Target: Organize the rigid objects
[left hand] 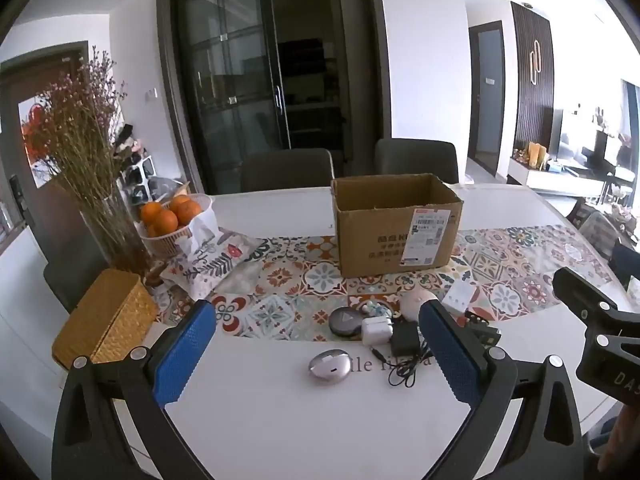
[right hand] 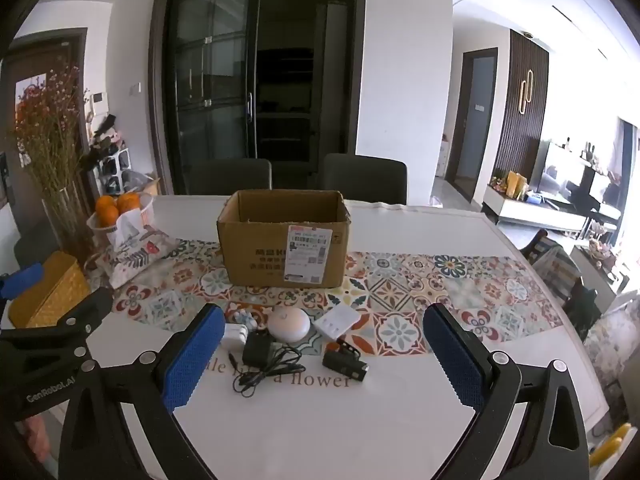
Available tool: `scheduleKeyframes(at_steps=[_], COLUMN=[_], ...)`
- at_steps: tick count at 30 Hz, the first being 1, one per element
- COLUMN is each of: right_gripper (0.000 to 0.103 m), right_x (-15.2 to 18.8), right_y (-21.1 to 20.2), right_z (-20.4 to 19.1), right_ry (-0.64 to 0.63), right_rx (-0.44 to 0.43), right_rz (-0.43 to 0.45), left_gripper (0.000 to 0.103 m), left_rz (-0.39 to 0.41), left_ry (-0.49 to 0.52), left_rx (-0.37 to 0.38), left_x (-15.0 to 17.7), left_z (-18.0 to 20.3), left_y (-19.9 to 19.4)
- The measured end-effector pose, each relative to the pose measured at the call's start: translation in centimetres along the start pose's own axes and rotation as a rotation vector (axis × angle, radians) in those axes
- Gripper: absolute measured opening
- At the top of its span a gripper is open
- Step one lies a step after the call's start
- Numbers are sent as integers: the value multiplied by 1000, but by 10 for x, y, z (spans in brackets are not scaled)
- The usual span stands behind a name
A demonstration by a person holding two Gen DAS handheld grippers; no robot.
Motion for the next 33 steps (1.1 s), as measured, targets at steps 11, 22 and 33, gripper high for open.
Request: scheduleKeyframes(at_steps=[11,22,33], right_gripper=[100,100,100], right_x=[0,-3,-1], right_y=[0,-1,2], right_z=[1,-1,-2], right_ry=[1,-3,-1], right_rx=[-3,-4,-2], right_rz=[-6,-6,-7], left_gripper=[103,103,103], left_rz=[31,37,38], left_ry=[10,8,20], left_rx=[-18,-15,-13], left_x=[0,-2,-8], left_z=[5,0,0], left_y=[-1,-5,1])
Point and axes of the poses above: each gripper's, at about its wrist camera, not at the fingertips, and y roughly the way its jaws point, z to its right, x to its underside, the point moved 2 cm from there along y, roughly the way its jaws point, and after that the axes turned 3 degrees about x, right-handed, at the moved point
